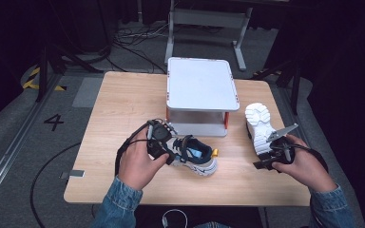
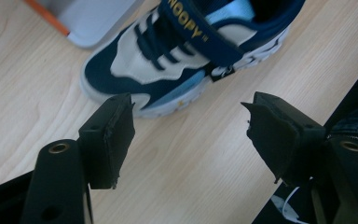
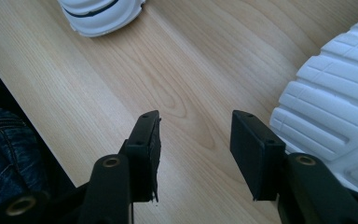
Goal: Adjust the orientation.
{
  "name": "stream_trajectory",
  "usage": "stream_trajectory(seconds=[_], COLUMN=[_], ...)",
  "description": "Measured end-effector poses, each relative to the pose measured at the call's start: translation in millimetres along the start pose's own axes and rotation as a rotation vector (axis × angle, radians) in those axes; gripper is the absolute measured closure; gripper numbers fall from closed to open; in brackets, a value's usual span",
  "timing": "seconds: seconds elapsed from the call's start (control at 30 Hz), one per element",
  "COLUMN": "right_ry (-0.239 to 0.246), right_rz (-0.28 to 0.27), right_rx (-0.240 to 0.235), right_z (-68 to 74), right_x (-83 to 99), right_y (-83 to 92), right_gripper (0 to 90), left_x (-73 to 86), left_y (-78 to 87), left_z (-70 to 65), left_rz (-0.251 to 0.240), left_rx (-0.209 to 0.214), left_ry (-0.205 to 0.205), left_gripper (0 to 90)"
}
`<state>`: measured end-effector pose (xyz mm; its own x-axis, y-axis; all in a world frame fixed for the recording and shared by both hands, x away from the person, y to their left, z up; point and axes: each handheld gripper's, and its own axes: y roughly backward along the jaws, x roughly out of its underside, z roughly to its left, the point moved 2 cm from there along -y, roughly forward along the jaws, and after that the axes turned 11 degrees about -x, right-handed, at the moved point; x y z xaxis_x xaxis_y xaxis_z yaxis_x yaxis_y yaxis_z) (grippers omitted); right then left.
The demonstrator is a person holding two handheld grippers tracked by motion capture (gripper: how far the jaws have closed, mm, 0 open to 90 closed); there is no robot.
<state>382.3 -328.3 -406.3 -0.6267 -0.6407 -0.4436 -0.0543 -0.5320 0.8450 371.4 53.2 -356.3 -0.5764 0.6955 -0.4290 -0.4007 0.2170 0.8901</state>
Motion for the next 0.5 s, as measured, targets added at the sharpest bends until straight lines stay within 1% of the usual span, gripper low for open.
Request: stream_trajectory(seconds=[0.07,0.1,0.13,0.3,0.33,0.37,0.43,0.47,0.5], right_ry=[-0.003,-0.009,-0.011,-0.029,-0.031,-0.031,-0.038,-0.041,-0.042], right_rz=[0.005,0.006,0.009,0.015,0.016,0.016,0.021,0.027,0.03], right_rx=[-0.002,-0.003,-0.003,0.004,0.005,0.005,0.003,0.003,0.001], right_z=[-0.6,-0.9,-1.6,-3.0,-2.8,-2.8,-1.9,-1.9,-2.0], right_x=[2.6,3.8,5.2,11.5,12.5,12.5,15.3,16.1,16.7], right_y=[-0.8,-1.4,-2.0,-2.9,-2.6,-2.6,-3.9,-4.7,-5.8], right_gripper=[53.6,53.6,53.5,53.3,53.3,53.3,53.1,53.1,53.1], left_x=[-7.6,-11.2,-14.6,-31.2,-35.1,-35.1,-41.1,-46.8,-49.8], left_y=[-1.7,-1.7,-1.1,-0.3,-2.1,-2.1,-5.3,-7.8,-9.0], left_z=[-4.7,-6.9,-9.7,-23.1,-25.6,-25.6,-30.4,-37.0,-40.4], left_rz=[-0.007,-0.017,-0.03,-0.086,-0.092,-0.092,-0.103,-0.106,-0.112], left_rx=[0.004,0.003,0.015,0.033,0.042,0.042,0.051,0.069,0.084], left_ry=[-0.015,-0.025,-0.027,-0.071,-0.083,-0.083,-0.098,-0.122,-0.13], left_gripper=[30.2,30.0,30.0,27.0,26.6,26.5,28.1,29.3,30.1])
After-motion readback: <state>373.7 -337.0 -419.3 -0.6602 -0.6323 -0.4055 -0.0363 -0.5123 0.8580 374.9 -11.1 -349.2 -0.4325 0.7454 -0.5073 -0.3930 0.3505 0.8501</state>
